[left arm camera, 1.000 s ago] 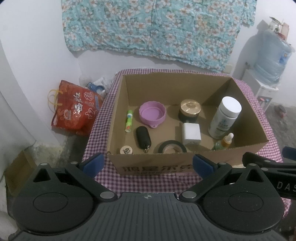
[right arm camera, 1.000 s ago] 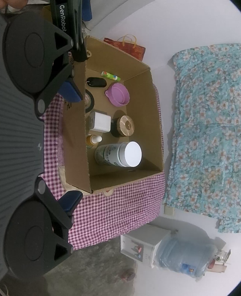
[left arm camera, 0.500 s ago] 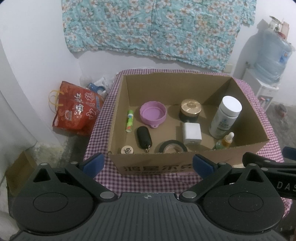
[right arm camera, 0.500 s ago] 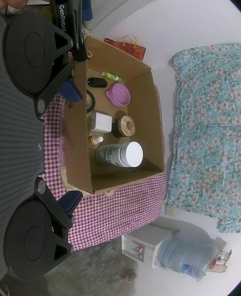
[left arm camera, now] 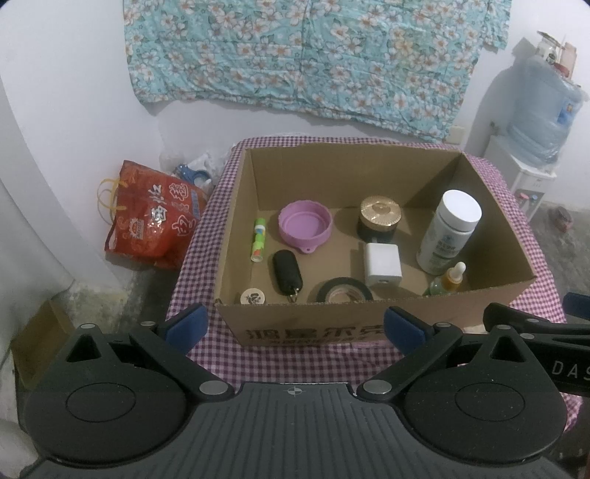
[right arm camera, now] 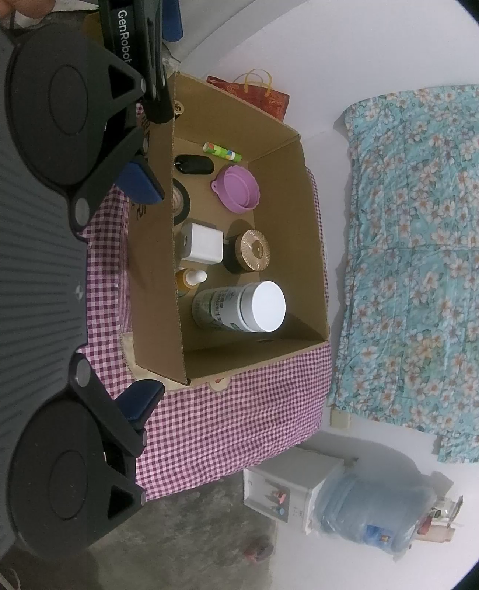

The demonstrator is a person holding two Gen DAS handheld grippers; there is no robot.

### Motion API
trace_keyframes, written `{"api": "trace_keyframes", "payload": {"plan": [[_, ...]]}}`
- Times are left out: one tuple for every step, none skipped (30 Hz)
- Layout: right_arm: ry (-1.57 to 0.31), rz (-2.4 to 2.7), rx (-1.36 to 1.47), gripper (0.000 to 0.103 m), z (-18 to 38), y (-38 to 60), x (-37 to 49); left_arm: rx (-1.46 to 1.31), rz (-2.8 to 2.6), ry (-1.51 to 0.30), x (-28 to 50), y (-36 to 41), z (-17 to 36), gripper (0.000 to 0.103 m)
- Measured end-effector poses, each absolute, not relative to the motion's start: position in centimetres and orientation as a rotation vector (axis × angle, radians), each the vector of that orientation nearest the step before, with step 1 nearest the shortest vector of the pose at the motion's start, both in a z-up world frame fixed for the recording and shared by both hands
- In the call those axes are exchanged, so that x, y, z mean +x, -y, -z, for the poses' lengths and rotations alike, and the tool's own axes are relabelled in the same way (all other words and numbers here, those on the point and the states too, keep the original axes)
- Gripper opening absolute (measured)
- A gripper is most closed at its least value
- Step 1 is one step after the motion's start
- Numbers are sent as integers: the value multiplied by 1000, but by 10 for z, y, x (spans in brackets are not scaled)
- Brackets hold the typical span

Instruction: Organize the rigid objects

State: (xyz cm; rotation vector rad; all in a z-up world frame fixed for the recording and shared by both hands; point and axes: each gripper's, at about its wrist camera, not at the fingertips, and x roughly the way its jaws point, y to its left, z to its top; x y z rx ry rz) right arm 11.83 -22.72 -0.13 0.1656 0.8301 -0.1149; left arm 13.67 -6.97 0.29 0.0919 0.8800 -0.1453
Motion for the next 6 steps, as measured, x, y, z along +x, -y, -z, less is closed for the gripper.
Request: {"api": "trace_keyframes", "payload": {"plan": [[-830, 115, 165, 103, 1, 227, 118, 92, 145, -880, 137, 70, -3, 102], [-831, 115, 165, 103, 1, 227, 118, 92, 145, -880, 136, 69, -2, 102], [-831, 115, 165, 103, 1, 227, 118, 93, 146, -879, 136, 69, -2, 102], [-830, 114, 165, 103, 1, 228, 118, 94, 145, -879, 136, 69, -3, 102], [-831, 114, 166, 103, 1, 228, 118, 95, 144, -879, 136, 69, -2, 102], [-832, 114, 166, 103, 1, 228, 118, 96, 143, -879, 136, 69, -2, 102]]}}
